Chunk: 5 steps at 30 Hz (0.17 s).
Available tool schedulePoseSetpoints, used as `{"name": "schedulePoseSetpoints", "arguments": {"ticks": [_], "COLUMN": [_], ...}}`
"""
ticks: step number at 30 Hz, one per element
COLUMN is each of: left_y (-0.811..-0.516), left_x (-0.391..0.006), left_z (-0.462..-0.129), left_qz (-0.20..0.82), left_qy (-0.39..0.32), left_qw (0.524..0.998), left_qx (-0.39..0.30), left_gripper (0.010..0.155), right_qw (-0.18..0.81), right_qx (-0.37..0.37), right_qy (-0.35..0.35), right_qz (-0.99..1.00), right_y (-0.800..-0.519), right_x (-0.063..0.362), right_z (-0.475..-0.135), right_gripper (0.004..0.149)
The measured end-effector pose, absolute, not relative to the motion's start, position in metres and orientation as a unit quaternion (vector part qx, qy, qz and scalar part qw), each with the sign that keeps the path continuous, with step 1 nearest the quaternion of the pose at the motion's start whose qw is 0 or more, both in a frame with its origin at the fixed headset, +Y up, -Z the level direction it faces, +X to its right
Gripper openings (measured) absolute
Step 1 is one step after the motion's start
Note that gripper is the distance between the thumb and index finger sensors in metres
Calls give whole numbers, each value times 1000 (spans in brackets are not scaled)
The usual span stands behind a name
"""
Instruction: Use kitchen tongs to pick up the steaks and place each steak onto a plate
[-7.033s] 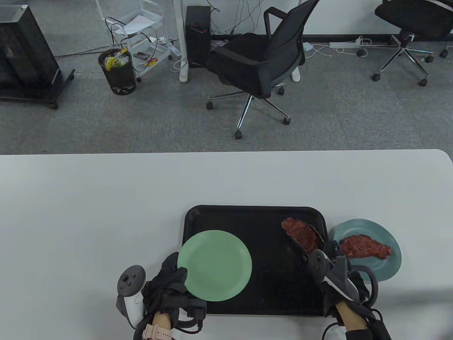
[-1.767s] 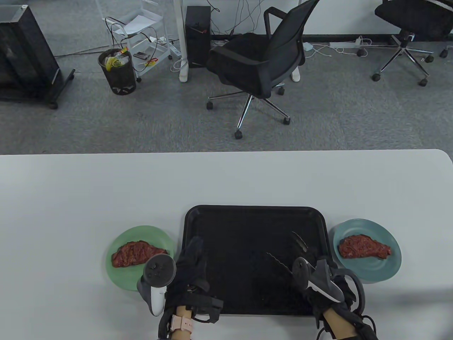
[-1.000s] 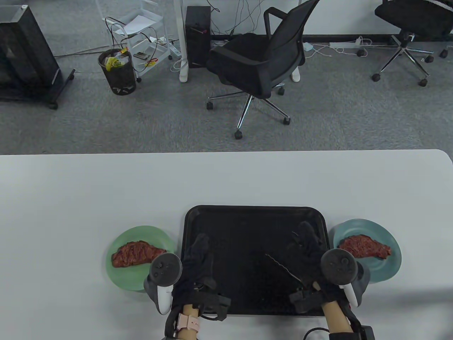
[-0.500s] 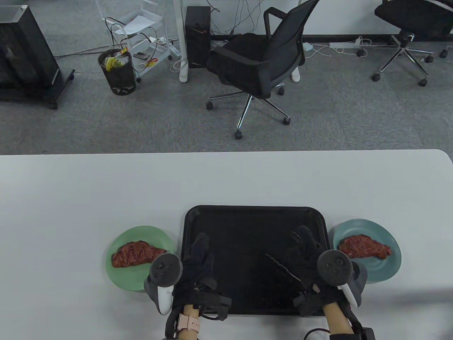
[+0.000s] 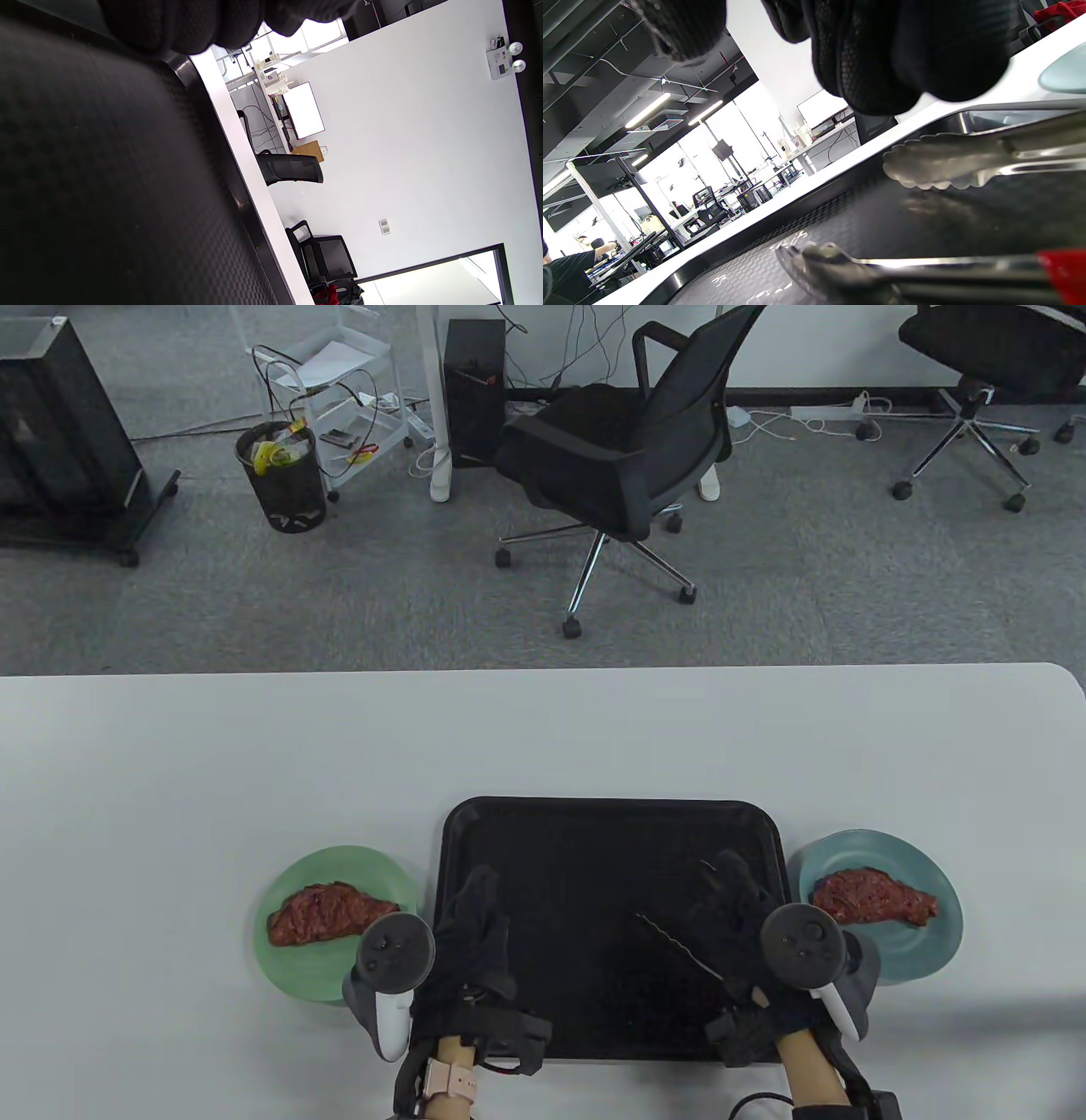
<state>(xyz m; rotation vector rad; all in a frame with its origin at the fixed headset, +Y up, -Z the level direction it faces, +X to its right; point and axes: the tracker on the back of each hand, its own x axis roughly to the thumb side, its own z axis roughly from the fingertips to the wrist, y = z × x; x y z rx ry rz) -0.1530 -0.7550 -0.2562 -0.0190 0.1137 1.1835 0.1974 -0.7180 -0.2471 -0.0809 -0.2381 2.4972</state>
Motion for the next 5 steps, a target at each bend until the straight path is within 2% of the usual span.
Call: {"name": "schedulePoseSetpoints", "arguments": {"ticks": [5], "left_y": [-756], "left_x": [-154], "left_z": [-256], "left_qz": [555], "left_qy": [56], "left_qw": [830], "left_qx": [-11], "left_gripper": [62], "right_qw": [307], "right_qx": [-31], "right_qy": [-89], "right_qz": [947], "right_y": [-718], "right_x": [197], "right_z": [-247], "right_gripper": [71]}}
